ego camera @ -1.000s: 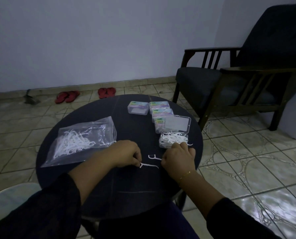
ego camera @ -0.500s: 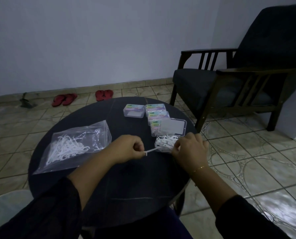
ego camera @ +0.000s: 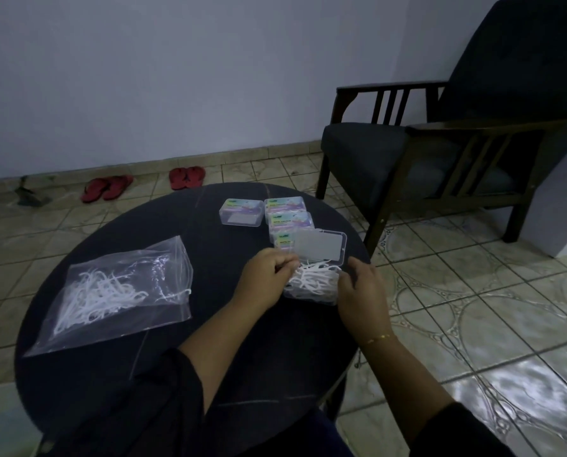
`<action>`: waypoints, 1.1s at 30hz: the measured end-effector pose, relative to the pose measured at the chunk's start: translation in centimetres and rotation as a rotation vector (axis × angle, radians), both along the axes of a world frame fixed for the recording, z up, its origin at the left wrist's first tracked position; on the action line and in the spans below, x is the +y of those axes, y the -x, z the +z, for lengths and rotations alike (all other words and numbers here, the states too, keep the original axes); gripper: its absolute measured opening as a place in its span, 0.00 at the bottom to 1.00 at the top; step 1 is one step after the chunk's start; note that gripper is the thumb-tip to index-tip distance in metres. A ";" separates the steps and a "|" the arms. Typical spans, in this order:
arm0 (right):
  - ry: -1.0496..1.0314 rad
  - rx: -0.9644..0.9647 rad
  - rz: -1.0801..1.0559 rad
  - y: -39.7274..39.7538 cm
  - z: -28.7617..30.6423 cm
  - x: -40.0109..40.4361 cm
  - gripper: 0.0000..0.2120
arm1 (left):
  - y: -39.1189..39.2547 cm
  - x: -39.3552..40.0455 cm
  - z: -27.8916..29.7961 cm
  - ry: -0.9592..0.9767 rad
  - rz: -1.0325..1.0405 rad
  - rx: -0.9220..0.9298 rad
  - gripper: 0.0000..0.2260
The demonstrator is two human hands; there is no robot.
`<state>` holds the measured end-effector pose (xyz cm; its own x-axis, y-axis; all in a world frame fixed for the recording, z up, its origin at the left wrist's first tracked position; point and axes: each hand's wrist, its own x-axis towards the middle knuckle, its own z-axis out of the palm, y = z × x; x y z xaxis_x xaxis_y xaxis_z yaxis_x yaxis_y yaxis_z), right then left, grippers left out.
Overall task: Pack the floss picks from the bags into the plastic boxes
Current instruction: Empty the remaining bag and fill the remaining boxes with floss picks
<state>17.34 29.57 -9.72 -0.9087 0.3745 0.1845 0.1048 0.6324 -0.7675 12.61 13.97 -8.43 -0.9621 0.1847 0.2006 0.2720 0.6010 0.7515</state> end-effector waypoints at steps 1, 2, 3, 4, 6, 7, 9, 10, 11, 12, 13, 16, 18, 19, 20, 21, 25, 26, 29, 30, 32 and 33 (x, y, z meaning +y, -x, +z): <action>0.095 -0.013 0.014 -0.3 0.1 -0.2 0.19 | -0.1 0.0 -0.3 -0.016 0.026 0.026 0.12; 0.171 -0.018 0.029 -0.5 0.1 -0.5 0.20 | -0.3 -0.1 -0.6 -0.027 0.056 0.041 0.13; 0.235 -0.013 0.043 -0.5 0.0 -0.8 0.19 | -0.5 -0.3 -1.0 -0.031 0.082 0.041 0.13; 0.280 0.000 0.058 -0.4 -0.2 -1.1 0.16 | -0.8 -0.5 -1.4 -0.031 0.098 0.021 0.14; 0.317 -0.002 0.072 -0.3 -0.4 -1.4 0.06 | -1.7 -1.1 -2.1 -0.029 0.083 -0.032 0.15; 0.324 -0.011 0.086 -0.3 -0.3 -1.5 0.05 | -2.1 -1.3 -2.3 -0.020 0.068 -0.031 0.15; 0.345 -0.042 0.144 -0.4 0.1 -1.8 0.12 | -3.0 -1.8 -2.5 -0.013 0.062 0.011 0.15; 0.361 -0.061 0.171 -0.6 0.4 -2.0 0.18 | -3.5 -2.0 -2.5 -0.022 0.075 0.037 0.15; 0.382 -0.063 0.202 -0.6 0.5 -2.2 0.21 | -4.0 -2.2 -2.4 -0.028 0.092 0.067 0.15; 0.407 -0.045 0.237 -0.8 0.5 -2.4 0.22 | -4.4 -2.4 -2.5 -0.024 0.109 0.095 0.17; 0.426 -0.026 0.247 -0.9 0.3 -2.5 0.23 | -4.8 -2.6 -2.6 -0.009 0.128 0.114 0.19; 0.384 -0.009 0.127 -1.1 -0.1 -2.6 0.23 | -5.1 -3.0 -3.2 0.070 0.202 0.090 0.29; 0.312 0.013 0.043 -1.2 -0.5 -2.6 0.21 | -4.9 -2.8 -3.0 0.155 0.242 0.017 0.37; 0.283 0.027 0.019 -1.1 -0.7 -2.6 0.20 | -4.7 -2.5 -2.8 0.213 0.251 -0.025 0.41; 0.260 0.038 0.004 -1.0 -0.9 -2.8 0.20 | -4.6 -2.1 -2.4 0.260 0.258 -0.068 0.44; 0.241 0.045 -0.009 -0.9 -1.1 -2.9 0.19 | -4.4 -1.7 -2.1 0.282 0.262 -0.113 0.48; 0.160 0.081 -0.004 -1.1 -1.0 -3.2 0.16 | -3.7 -0.5 -1.8 0.299 0.258 -0.213 0.53; 0.150 0.091 0.014 -1.2 -1.0 -3.1 0.15 | -3.6 -0.3 -1.9 0.316 0.261 -0.205 0.53; 0.135 0.100 0.028 -1.5 -0.8 -3.1 0.15 | -3.4 -0.4 -2.4 0.316 0.276 -0.161 0.52; 0.132 0.105 0.028 -1.5 -0.8 -3.0 0.15 | -3.4 -0.4 -2.5 0.311 0.279 -0.147 0.52; 0.135 0.110 0.036 -1.5 -0.9 -3.0 0.16 | -3.3 -0.5 -2.7 0.313 0.286 -0.131 0.51; 0.139 0.107 0.040 -1.4 -0.9 -3.0 0.16 | -3.3 -0.4 -2.7 0.319 0.290 -0.130 0.51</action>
<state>18.79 26.55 -10.63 -0.9013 0.3674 0.2296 -0.0050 0.5211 -0.8535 15.89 13.52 -11.15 -0.9967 -0.0633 0.0509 -0.0265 0.8457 0.5329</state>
